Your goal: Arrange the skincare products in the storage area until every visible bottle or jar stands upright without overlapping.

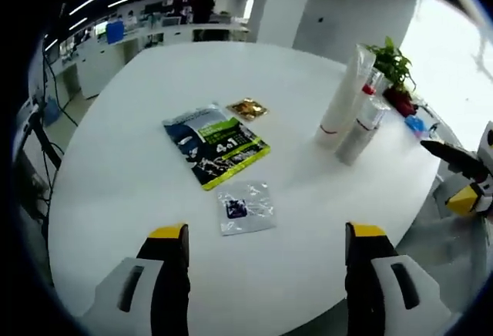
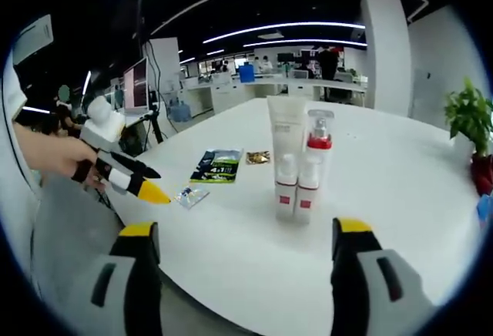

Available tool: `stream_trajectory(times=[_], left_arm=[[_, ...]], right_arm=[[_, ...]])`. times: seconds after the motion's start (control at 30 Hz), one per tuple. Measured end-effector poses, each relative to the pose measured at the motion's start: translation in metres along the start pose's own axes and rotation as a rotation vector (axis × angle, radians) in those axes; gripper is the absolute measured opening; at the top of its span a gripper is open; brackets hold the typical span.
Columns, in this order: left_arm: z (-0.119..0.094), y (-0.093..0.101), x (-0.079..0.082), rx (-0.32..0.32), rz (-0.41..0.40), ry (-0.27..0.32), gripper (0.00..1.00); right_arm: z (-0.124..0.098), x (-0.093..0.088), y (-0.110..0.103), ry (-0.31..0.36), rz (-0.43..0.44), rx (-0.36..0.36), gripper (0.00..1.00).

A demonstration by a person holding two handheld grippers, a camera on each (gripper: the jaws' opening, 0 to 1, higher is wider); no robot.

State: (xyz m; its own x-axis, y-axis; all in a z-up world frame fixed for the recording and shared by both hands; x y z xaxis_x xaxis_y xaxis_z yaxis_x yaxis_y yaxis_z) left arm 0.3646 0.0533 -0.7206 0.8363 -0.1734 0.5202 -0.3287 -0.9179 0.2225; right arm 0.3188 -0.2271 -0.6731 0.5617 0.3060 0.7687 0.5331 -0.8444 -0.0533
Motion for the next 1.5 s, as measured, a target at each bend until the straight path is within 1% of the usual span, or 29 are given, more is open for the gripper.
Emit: stream_trajectory(times=[0.2,0.3,0.4,0.5,0.6,0.8,0.87,0.97,1.03,1.1,1.13,1.2,1.27,1.37,1.5], left_arm=[[-0.008,0.002,-0.005,0.001,0.03,0.019,0.84],[-0.01,0.002,-0.012,0.003,0.056,0.014,0.85],[-0.013,0.002,-0.018,-0.009,0.05,0.015,0.87],[-0.015,0.002,-0.023,-0.02,0.049,0.025,0.91],[-0.019,0.002,-0.026,-0.031,0.059,0.05,0.97],[-0.022,-0.003,-0.031,-0.038,0.06,0.049,0.97],[-0.024,-0.005,-0.033,-0.031,0.055,0.055,0.97],[-0.027,-0.008,-0.031,0.007,0.063,0.089,0.97],[-0.029,-0.009,-0.028,0.008,0.051,0.109,0.97],[-0.028,-0.008,-0.028,0.003,0.038,0.103,0.97],[-0.027,-0.009,-0.029,0.012,0.032,0.077,0.97],[-0.024,-0.011,-0.031,0.01,0.013,0.068,0.97],[-0.023,-0.011,-0.032,0.005,0.003,0.046,0.97],[-0.022,-0.01,-0.031,0.011,0.008,0.044,0.97],[-0.019,-0.009,-0.026,0.014,0.005,0.043,0.97]], right_arm=[[0.0,0.0,0.001,0.002,-0.001,-0.002,0.93],[0.001,-0.001,0.0,0.0,-0.009,0.0,0.93],[0.001,0.0,0.0,0.01,-0.004,0.009,0.94],[0.0,-0.001,0.002,0.017,0.011,0.009,0.94],[0.0,-0.001,0.001,0.013,0.009,0.009,0.94],[0.002,-0.002,0.0,-0.002,-0.009,0.008,0.93],[0.002,-0.002,0.0,-0.004,-0.007,0.008,0.93],[0.002,-0.002,0.0,-0.006,-0.001,0.009,0.93],[0.002,-0.002,0.0,-0.007,-0.001,0.009,0.92],[0.002,-0.002,0.0,-0.008,-0.001,0.008,0.92],[0.003,-0.002,0.0,-0.011,0.001,0.008,0.92],[0.002,-0.002,0.0,-0.01,0.002,0.008,0.92],[0.003,-0.002,0.0,-0.012,0.004,0.008,0.92],[0.003,-0.002,0.001,-0.013,0.004,0.009,0.92],[0.003,-0.002,0.0,-0.016,0.005,0.011,0.92]])
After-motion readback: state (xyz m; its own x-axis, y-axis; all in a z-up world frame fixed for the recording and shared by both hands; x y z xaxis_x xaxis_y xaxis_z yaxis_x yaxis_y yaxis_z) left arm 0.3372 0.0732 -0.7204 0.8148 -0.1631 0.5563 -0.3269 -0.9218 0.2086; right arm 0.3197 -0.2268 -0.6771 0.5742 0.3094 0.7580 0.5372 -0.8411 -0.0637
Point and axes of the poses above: the point that each gripper's makers call its tool centre point, and the gripper's own axes: z roughly forward along the fingers, y roughly to its right, x roughly out of its top, the point moved 8 cm from there along -z, roughly backward along the fingers, and after that the axes turned 13 degrees about -y, right-handed, at the moved point
